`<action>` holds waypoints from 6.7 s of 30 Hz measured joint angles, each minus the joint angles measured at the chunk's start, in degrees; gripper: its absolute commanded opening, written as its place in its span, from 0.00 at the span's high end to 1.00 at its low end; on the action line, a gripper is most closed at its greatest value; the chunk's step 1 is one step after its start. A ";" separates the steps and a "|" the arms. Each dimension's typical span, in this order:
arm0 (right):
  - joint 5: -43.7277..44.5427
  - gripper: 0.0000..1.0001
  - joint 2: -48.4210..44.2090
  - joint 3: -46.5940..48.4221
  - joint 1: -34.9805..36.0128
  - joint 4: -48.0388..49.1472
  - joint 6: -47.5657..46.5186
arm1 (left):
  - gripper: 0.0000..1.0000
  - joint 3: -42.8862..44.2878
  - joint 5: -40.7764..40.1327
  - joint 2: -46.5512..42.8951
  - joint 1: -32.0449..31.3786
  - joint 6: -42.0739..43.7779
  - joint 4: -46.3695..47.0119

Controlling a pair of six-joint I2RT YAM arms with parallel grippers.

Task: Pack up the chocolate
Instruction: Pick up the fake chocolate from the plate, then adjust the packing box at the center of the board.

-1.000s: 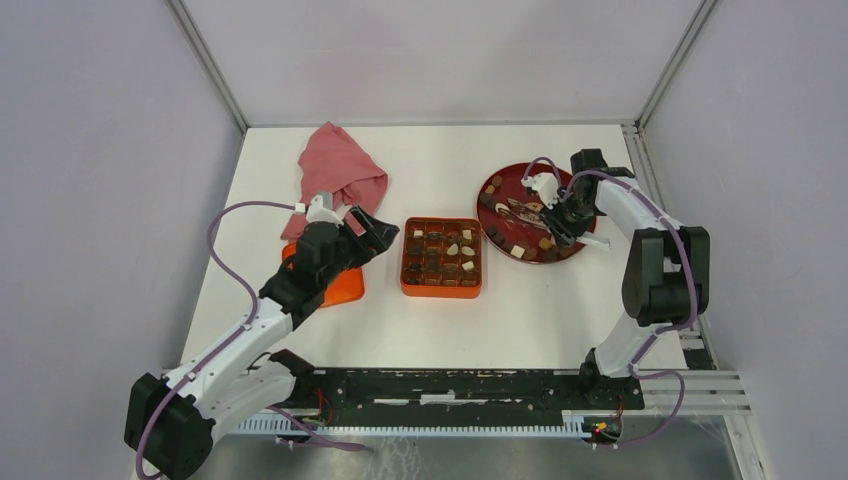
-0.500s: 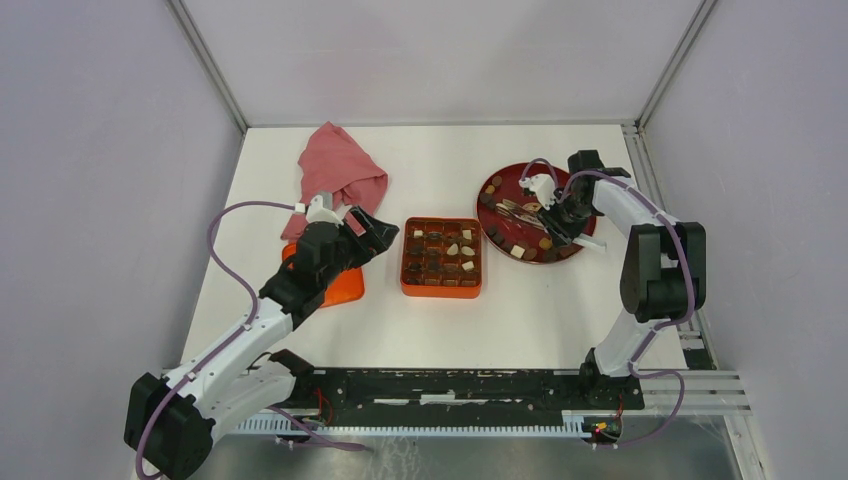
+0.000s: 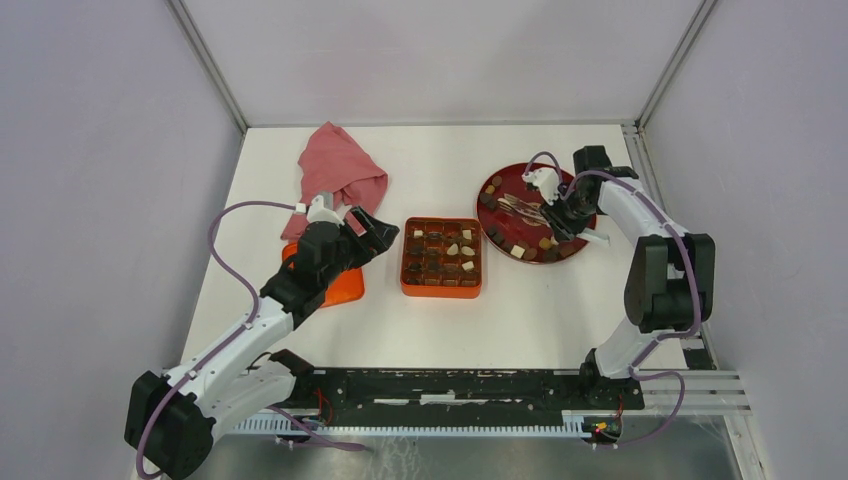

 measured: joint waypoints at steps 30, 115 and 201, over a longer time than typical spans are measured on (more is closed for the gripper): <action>-17.22 1.00 -16.50 -10.95 18.16 -4.59 -10.08 | 0.04 0.00 0.00 2.54 -0.96 0.00 -1.33; -24.50 1.00 -14.93 -10.69 12.04 0.00 -2.93 | 0.39 22.29 1.44 30.53 1.57 11.72 -18.10; -16.04 0.99 -18.88 -12.41 23.37 -2.32 -10.45 | 0.76 13.51 -13.66 32.09 -7.48 24.48 0.20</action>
